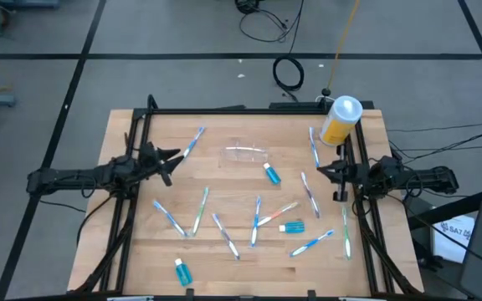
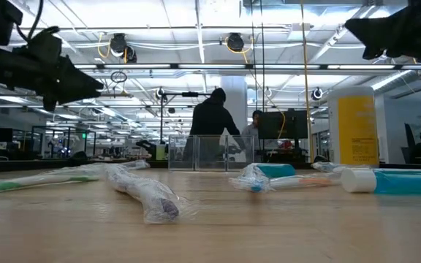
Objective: Pick & Place toothbrushing station
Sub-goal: Put the blue toothbrush into the transparent organizer
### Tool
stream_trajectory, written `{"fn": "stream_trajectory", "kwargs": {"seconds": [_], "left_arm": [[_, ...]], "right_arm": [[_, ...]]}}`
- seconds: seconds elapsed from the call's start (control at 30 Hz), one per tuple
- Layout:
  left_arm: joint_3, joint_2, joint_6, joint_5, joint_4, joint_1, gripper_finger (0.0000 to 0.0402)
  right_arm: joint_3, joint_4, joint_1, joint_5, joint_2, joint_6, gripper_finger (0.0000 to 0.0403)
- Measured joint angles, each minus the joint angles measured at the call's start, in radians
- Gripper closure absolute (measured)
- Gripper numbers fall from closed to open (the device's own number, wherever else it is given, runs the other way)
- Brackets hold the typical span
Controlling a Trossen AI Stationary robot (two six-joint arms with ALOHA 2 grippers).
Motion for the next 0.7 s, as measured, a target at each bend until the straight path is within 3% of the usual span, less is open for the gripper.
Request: {"fn": "stream_trajectory", "kwargs": {"seconds": [0.2,0.5,0.7], "left_arm": [[0.061,0.201,-0.053,0.055,-0.024,0.094,0.0236],[0.277,0.512,0.015,0.177,-0.138,0.289,0.0236],[0.428,0.733,0.002,0.241,-0.212,0.416,0.0236]], "right_arm": [[0.0,0.058,0.0,0.103,0.028,-0.047,0.0401],[0.0,0.119,0.0,0.111,0.053,-0.234,0.0401],[0.0,0.16,0.0,0.112,0.061,-0.27,0.0401]]}}
